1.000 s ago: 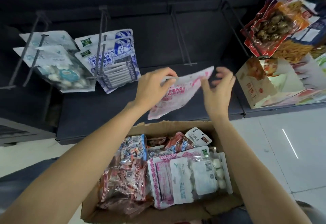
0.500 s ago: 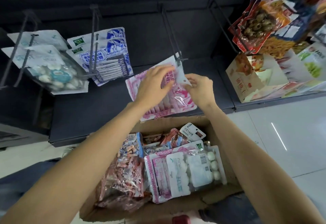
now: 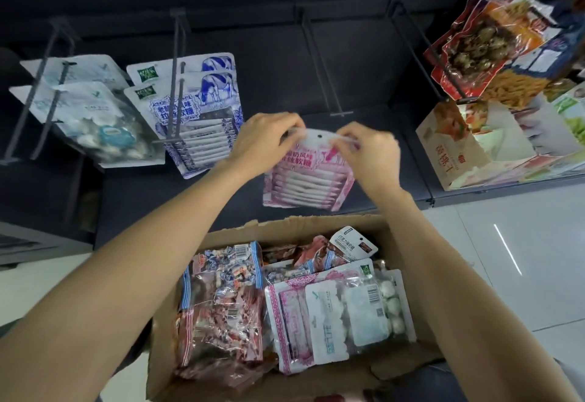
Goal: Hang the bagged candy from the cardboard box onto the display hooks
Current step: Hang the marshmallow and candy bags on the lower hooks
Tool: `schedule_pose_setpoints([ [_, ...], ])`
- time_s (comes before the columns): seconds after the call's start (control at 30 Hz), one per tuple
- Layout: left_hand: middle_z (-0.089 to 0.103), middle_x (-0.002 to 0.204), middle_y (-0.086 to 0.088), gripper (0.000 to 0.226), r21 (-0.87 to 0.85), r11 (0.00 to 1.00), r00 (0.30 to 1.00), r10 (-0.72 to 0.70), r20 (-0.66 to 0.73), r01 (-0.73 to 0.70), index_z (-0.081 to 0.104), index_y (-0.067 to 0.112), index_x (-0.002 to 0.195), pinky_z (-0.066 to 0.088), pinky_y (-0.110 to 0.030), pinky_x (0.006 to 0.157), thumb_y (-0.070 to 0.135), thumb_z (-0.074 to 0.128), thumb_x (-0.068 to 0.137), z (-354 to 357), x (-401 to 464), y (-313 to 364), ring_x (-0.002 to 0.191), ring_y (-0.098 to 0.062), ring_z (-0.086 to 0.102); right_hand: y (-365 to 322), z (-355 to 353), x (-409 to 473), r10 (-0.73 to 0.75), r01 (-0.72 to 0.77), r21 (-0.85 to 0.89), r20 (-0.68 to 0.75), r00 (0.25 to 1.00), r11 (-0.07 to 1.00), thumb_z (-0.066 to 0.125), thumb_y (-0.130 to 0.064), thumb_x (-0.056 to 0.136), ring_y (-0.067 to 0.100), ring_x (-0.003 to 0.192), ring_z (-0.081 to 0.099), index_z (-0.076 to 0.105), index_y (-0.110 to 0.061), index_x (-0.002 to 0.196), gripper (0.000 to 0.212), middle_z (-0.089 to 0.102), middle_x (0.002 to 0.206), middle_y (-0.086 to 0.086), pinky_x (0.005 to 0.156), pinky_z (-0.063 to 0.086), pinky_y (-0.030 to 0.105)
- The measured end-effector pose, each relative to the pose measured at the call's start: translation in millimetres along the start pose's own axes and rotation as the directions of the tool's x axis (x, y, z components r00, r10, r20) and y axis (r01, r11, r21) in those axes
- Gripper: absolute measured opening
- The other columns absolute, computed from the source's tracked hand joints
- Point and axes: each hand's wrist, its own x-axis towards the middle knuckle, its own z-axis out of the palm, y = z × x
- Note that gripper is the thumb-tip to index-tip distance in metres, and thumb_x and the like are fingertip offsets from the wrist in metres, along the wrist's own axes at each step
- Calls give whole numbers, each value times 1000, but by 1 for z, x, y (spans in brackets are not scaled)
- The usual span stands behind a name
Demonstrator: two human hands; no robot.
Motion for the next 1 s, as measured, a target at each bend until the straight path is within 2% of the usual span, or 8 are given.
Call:
schedule_pose_setpoints([
  [0.1,65,97,8,18,-58,986,987,-156,-39,154,64,21,96,39,-26,64,32,50,95,0,15,10,82,-11,59,6,-13,18,175,-182,253,49,983,950,67,-25,87,10,73,66,70,-20,81,8,66,75,-14,68,54,30],
  [0.27,69,103,8,18,-82,948,950,-311,-33,308,66,22,97,40,-26,70,31,50,94,11,33,24,89,-15,62,12,-9,39,282,-285,291,54,958,913,61,-14,89,2,77,61,68,-23,84,13,64,77,-19,78,53,24],
  [0.4,69,105,5,19,-51,923,923,-384,-41,381,66,24,102,41,-28,74,32,50,94,18,42,18,94,-18,64,17,3,54,303,-314,258,83,949,914,62,-19,89,13,83,65,71,-19,88,9,67,81,-7,80,54,30],
  [0.47,69,106,4,20,-41,906,903,-424,-65,422,66,26,104,39,-28,74,33,50,94,19,48,12,96,-21,64,19,13,65,272,-272,180,29,962,945,62,-29,88,21,92,62,73,-20,92,14,68,92,0,83,52,35],
  [0.6,69,109,6,20,3,878,873,-474,-116,478,68,30,105,39,-26,72,32,52,95,11,83,-2,99,-18,63,12,20,102,188,-216,-244,-134,973,945,57,-34,90,27,101,52,74,-24,100,22,58,105,8,86,36,34],
  [0.7,65,116,4,21,-18,830,825,-557,-101,558,69,31,107,46,-29,81,27,52,95,4,112,-18,105,-18,60,7,27,126,164,-181,-256,-89,983,950,54,-32,92,25,97,59,70,-23,108,24,65,103,5,87,36,34],
  [0.83,58,126,1,32,6,894,877,-438,-197,448,56,26,126,35,-33,103,24,47,96,7,107,-22,115,-19,52,12,33,117,116,-114,33,-57,992,993,54,-12,86,24,99,62,62,-16,120,35,67,105,5,91,46,43],
  [1.0,63,113,2,30,-65,971,942,-238,-236,229,60,16,118,39,-31,89,21,49,91,22,6,-6,106,-20,54,23,37,26,169,-172,88,44,985,981,50,-4,88,27,107,58,65,-12,114,31,64,116,6,94,44,41],
])
